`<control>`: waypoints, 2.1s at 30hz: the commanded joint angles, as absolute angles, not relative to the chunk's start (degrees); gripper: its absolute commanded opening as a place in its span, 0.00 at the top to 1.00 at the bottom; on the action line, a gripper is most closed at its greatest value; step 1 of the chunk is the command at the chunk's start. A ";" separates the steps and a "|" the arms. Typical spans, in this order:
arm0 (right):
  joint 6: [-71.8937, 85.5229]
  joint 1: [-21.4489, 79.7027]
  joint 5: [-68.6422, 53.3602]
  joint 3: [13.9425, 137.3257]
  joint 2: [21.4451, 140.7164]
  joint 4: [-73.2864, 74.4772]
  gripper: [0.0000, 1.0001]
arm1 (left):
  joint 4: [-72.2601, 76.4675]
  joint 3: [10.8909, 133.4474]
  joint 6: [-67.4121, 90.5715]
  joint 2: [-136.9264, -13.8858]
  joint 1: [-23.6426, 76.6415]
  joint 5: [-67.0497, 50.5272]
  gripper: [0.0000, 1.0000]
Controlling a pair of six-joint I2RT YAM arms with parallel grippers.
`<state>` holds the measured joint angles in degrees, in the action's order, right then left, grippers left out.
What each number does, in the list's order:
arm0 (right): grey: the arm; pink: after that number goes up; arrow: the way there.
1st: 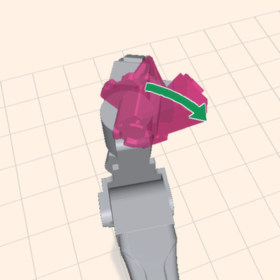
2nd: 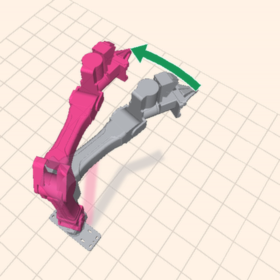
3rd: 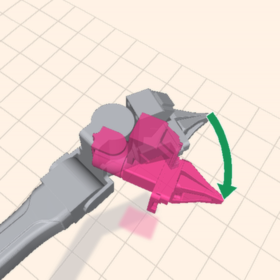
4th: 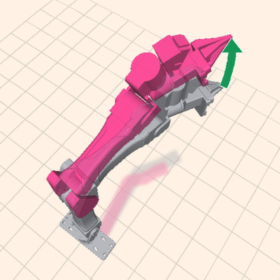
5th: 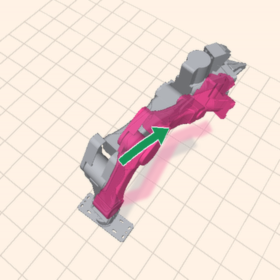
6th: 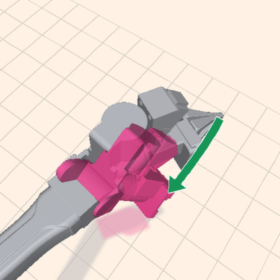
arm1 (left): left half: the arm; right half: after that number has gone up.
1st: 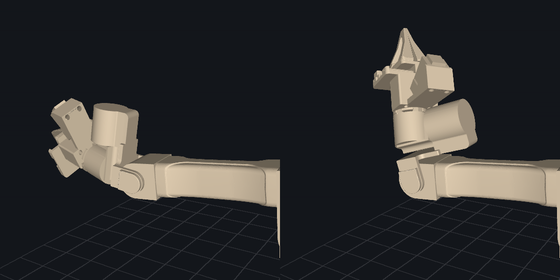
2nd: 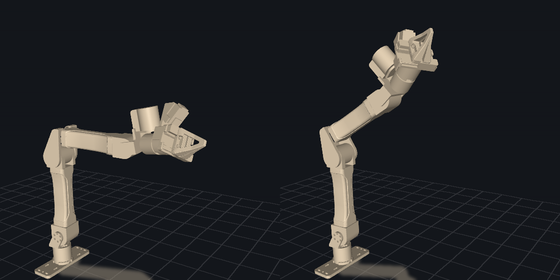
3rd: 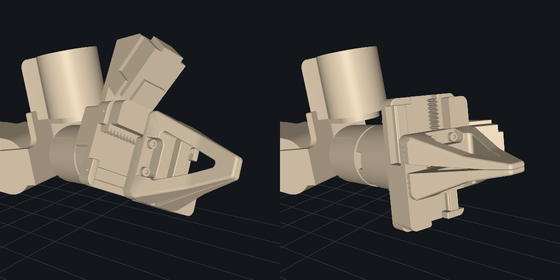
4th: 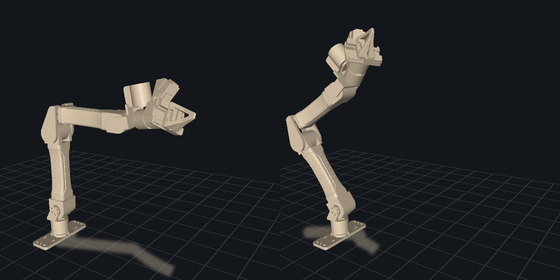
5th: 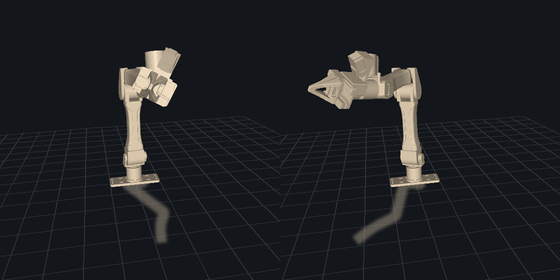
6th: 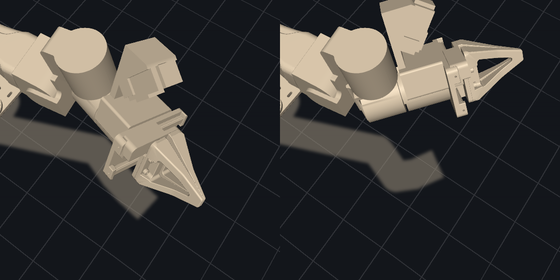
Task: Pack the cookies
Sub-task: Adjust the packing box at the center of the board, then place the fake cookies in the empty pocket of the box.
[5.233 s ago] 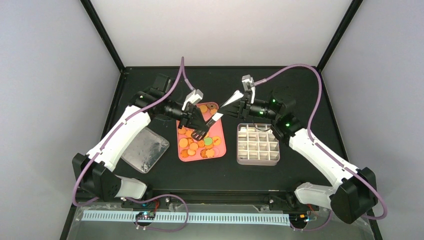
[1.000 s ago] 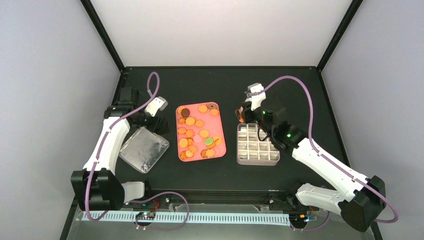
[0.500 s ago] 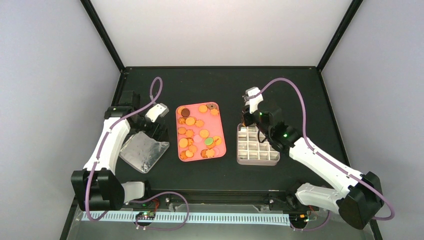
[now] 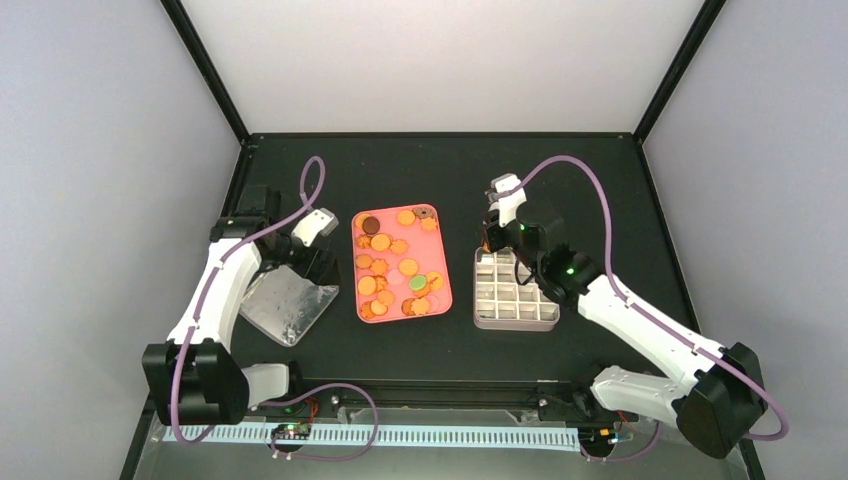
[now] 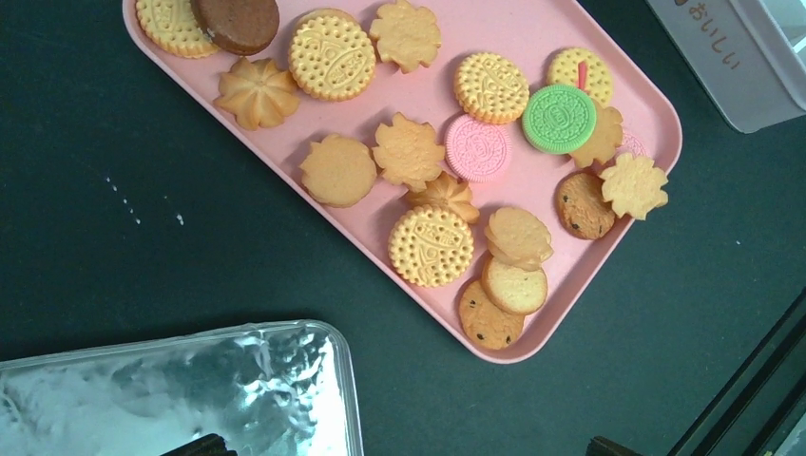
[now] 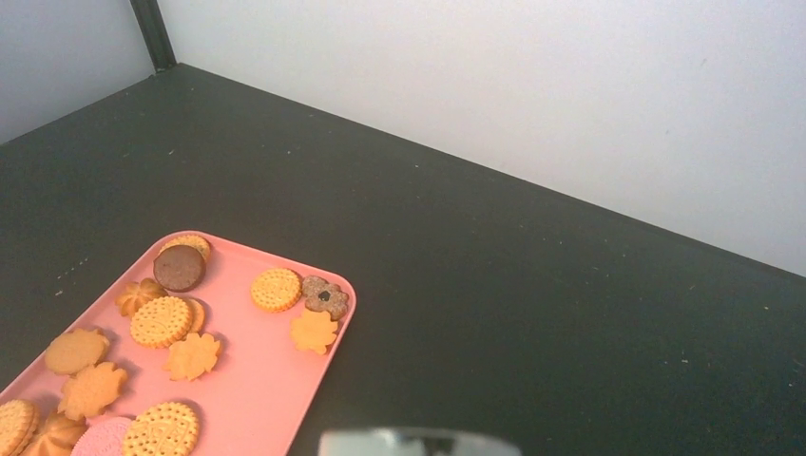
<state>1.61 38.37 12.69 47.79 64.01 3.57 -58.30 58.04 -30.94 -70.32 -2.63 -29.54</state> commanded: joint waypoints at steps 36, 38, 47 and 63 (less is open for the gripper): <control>5.41 37.96 9.29 43.18 56.42 3.23 0.91 | -54.75 57.77 -31.35 -67.33 -3.01 -30.46 0.02; 5.45 37.90 9.14 43.08 57.21 3.02 0.91 | -54.80 57.74 -31.43 -67.34 -3.05 -30.39 0.01; 4.94 37.97 9.22 43.48 57.53 2.94 0.80 | -54.75 57.75 -31.40 -67.57 -3.03 -30.73 0.02; 3.54 37.97 7.23 47.59 56.09 5.93 0.74 | -55.31 57.90 -31.36 -67.65 -3.05 -31.53 0.02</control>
<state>4.56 38.17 8.80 44.31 57.91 6.37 -55.07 57.06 -31.22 -67.77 -2.63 -30.26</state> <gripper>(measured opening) 0.261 0.978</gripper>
